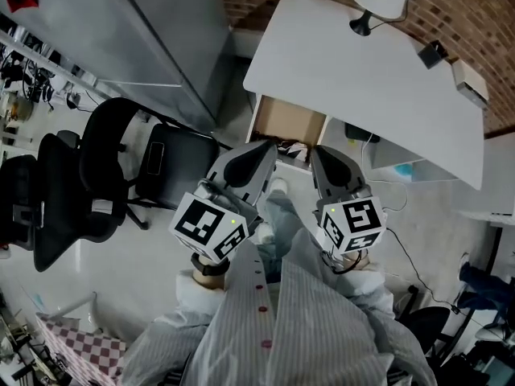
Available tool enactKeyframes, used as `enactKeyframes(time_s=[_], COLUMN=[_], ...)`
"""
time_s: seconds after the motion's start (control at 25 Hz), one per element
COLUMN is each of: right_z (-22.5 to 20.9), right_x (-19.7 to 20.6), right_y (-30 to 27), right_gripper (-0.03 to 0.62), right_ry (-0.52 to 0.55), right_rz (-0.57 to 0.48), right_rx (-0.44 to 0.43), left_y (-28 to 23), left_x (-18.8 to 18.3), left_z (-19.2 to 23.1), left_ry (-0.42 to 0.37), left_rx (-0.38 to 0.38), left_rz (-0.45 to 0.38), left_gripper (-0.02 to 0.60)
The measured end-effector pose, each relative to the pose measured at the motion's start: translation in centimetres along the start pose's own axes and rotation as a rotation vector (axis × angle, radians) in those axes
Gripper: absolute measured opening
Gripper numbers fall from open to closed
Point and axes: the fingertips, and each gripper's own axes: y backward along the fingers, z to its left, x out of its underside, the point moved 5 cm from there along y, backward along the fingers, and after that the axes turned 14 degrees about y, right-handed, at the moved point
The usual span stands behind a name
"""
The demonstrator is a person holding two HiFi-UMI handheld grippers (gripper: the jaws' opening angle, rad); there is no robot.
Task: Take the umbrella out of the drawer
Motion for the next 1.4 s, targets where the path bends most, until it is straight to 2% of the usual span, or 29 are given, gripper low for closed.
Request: enactKeyframes(time_s=[0.28, 0.64, 0.84, 1.16, 1.4], right_z=[-5.1, -10.2, -11.2, -11.9, -11.5], right_x=[-1.6, -3.3, -2.8, -3.1, -2.3], right_y=[-6.0, -10.3, -11.7, -13.1, -13.6], right_gripper=[0.032, 0.032, 0.032, 0.032, 0.032], right_ry=[-0.007, -0.001, -0.021, -0.041, -0.055], right_rz=[0.006, 0.000, 0.026, 0.055, 0.077], right_rx=[0.011, 0.029, 0.042, 0.092, 0.104], left_y=[-6.6, -12.6, -13.7, -15.4, -15.9], left_x=[-3.4, -5.6, -5.8, -6.4, -6.0], left_z=[4.3, 7.4, 8.7, 10.0, 11.3], left_ry=[-0.005, -0.004, 0.009, 0.003, 0.000], left_rx=[0.005, 0.014, 0.025, 0.107, 0.115], left_rz=[0.006, 0.022, 0.040, 0.098, 0.125], left_gripper=[0.000, 0.000, 0.000, 0.000, 0.000])
